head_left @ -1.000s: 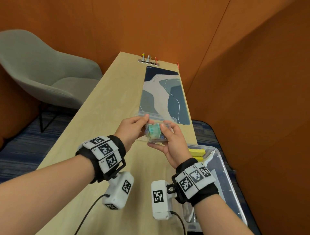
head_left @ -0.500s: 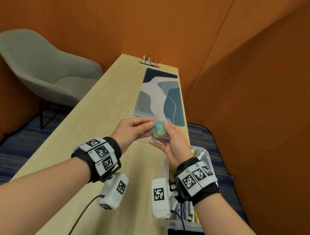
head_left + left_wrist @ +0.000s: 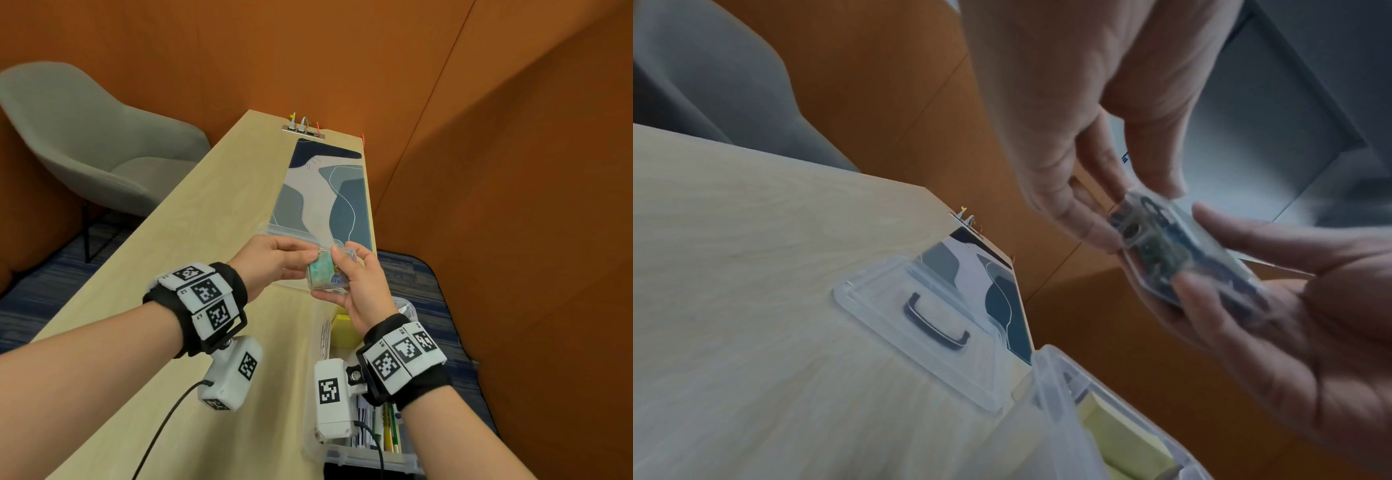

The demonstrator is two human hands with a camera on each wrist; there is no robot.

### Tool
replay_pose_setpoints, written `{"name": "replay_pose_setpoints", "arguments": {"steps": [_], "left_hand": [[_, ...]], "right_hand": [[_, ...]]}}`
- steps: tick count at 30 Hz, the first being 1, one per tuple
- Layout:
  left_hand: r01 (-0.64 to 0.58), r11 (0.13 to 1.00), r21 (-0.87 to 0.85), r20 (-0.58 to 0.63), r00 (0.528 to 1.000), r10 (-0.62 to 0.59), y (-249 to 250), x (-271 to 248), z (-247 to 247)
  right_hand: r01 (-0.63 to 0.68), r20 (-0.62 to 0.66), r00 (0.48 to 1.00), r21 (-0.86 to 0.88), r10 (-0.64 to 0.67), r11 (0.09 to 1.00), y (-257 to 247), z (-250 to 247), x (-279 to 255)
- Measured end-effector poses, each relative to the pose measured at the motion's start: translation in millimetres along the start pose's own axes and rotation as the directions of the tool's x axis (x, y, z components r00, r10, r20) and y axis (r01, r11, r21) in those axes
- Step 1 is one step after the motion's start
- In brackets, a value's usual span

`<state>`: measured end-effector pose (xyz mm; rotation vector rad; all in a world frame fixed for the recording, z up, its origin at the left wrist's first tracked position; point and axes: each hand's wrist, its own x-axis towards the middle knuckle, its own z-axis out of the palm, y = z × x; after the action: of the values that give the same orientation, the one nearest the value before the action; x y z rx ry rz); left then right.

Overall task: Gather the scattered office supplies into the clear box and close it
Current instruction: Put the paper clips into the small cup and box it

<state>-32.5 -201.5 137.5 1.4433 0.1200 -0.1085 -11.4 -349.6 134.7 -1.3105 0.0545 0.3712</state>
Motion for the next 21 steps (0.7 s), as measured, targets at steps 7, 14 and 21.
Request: {"name": "replay_pose_setpoints", "arguments": {"steps": [7, 14, 21], "left_hand": [[0.004, 1.0, 0.002, 0.042, 0.999, -0.004, 1.3, 3.1, 13.2], [-0.019, 1.0, 0.022, 0.01, 1.0, 0.019, -0.7, 1.8, 37.2], [-0.031, 0.996, 0.081, 0.024, 0.999, 0.03, 0.4, 6.1, 48.4]], "right_hand": [[0.028, -0.005, 1.0, -0.036, -0.028, 0.999, -8.8, -13.6, -1.6], [-0.007, -0.033, 0.999, -0.047, 0.005, 0.999, -8.4, -15.6, -1.6], [0.058, -0.101, 0.993, -0.029, -0.06, 0.998, -4.4, -21.2, -1.0]]}}
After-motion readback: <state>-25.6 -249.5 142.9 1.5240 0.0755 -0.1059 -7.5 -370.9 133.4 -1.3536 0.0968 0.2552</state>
